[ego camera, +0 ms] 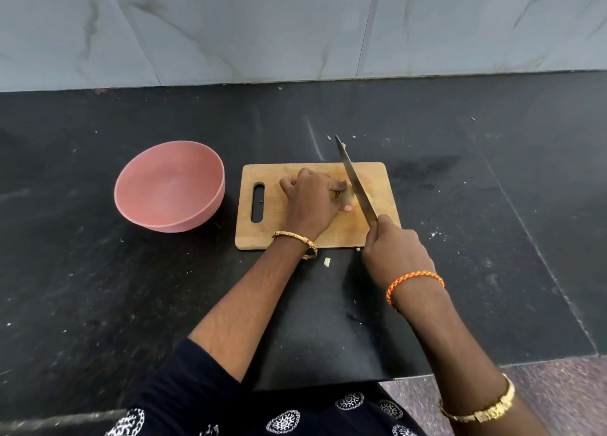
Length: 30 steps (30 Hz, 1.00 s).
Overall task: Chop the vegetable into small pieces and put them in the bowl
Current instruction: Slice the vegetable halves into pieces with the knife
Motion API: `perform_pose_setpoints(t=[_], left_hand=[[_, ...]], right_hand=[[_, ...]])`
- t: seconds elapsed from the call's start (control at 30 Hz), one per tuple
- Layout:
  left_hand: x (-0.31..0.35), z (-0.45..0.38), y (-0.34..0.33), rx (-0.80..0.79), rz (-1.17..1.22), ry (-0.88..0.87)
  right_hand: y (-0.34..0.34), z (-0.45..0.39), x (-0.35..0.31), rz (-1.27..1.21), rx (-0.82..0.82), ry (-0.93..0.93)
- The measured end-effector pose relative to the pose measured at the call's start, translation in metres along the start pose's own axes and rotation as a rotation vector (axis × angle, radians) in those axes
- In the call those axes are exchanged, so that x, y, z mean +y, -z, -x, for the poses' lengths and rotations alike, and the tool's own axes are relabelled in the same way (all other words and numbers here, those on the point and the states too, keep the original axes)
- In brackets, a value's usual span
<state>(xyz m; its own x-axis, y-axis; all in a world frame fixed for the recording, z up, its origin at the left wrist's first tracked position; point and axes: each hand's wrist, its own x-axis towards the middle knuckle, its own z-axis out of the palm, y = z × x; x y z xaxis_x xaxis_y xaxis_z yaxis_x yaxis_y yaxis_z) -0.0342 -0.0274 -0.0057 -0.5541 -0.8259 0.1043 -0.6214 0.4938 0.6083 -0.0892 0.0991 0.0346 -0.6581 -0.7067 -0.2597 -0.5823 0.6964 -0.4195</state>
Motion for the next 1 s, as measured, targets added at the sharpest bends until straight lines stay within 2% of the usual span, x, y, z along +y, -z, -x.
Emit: perform_pose_setpoints(t=[0.23,0.37,0.57,1.0], left_hand=[[0.0,0.001,0.003,0.017,-0.001,-0.001],[-0.001,0.002,0.002,0.017,0.01,0.002],[-0.002,0.003,0.003,0.018,0.043,0.017],[-0.004,0.002,0.0,0.025,0.032,-0.002]], right_hand=[[-0.012,0.021,0.017,0.007,-0.083,-0.076],[-0.01,0.039,0.038,-0.114,-0.085,-0.09],[0.0,0.047,0.044,-0.294,0.022,-0.035],[-0.002,0.003,0.024,-0.204,0.01,0.042]])
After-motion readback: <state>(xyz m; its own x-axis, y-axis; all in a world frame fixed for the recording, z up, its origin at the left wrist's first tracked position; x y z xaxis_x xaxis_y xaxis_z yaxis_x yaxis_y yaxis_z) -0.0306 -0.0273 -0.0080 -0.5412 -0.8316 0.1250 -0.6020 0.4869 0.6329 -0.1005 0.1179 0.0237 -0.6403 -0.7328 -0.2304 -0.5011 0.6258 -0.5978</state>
